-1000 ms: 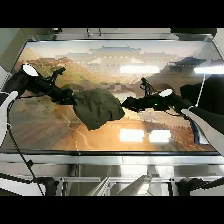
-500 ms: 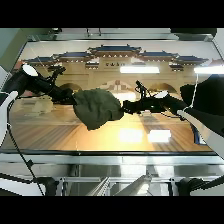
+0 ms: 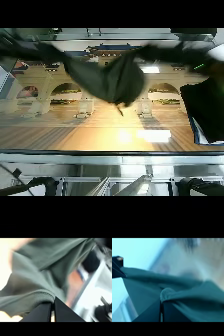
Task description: Fold the shirts.
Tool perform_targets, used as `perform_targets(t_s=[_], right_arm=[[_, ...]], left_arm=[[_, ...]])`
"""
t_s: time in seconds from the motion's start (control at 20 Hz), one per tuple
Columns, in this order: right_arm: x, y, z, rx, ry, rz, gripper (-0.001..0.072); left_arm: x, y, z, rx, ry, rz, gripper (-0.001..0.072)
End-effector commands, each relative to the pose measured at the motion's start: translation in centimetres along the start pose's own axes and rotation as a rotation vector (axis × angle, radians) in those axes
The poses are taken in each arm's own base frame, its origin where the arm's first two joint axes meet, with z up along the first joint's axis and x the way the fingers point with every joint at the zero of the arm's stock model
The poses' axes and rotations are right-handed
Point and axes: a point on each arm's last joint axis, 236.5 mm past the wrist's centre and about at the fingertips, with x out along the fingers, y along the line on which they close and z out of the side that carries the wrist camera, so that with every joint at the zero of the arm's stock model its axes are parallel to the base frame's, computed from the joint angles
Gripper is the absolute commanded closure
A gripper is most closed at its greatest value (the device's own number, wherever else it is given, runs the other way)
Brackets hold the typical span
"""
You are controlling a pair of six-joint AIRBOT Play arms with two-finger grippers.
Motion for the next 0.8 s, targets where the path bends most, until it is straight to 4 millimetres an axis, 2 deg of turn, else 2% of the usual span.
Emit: perform_targets(t_s=[0.0,0.05,0.1,0.15,0.2,0.3,0.4,0.5,0.6,0.65,0.7,0.75], right_arm=[[-9.3,11.4,8.6,-0.345,-0.195,-0.074,0.07],[-10.5,12.4,8.6,-0.361,-0.2,-0.102,0.07],[-11.0,12.4,8.2,-0.36,-0.181,-0.134,0.07],[-11.1,11.8,7.5,-0.358,-0.15,-0.159,0.07],[-10.8,10.9,6.6,-0.343,-0.105,-0.172,0.07],[-9.1,8.2,4.1,-0.291,0.01,-0.172,0.0699],[-6.6,3.8,0.9,-0.197,0.138,-0.172,0.0699],[-4.1,-2.0,-3.5,-0.077,0.262,-0.201,0.0699],[-1.9,-9.0,-9.0,0.051,0.376,-0.262,0.0671],[-1.0,-12.0,-11.5,0.107,0.421,-0.288,0.0469],[-0.2,-14.5,-14.1,0.167,0.468,-0.3,0.0298],[0.3,-16.1,-15.8,0.223,0.498,-0.309,0.0291]], left_arm=[[-8.8,-13.0,8.3,0.368,-0.324,0.102,0.0681],[-10.0,-14.6,8.8,0.402,-0.368,0.131,0.0681],[-10.3,-14.9,8.4,0.401,-0.379,0.151,0.068],[-9.8,-14.2,7.5,0.368,-0.365,0.162,0.068],[-8.7,-13.2,6.4,0.329,-0.334,0.152,0.068],[-5.2,-10.4,3.6,0.242,-0.243,0.108,0.068],[-1.1,-6.7,0.9,0.146,-0.139,0.067,0.068],[2.7,-2.1,-1.9,0.022,-0.046,0.045,0.068],[6.1,3.4,-5.2,-0.094,0.037,0.046,0.0684],[7.2,5.8,-6.8,-0.149,0.077,0.043,0.0624],[8.0,8.1,-8.2,-0.207,0.112,0.041,0.0359],[8.1,10.0,-9.4,-0.255,0.14,0.036,0.022]])
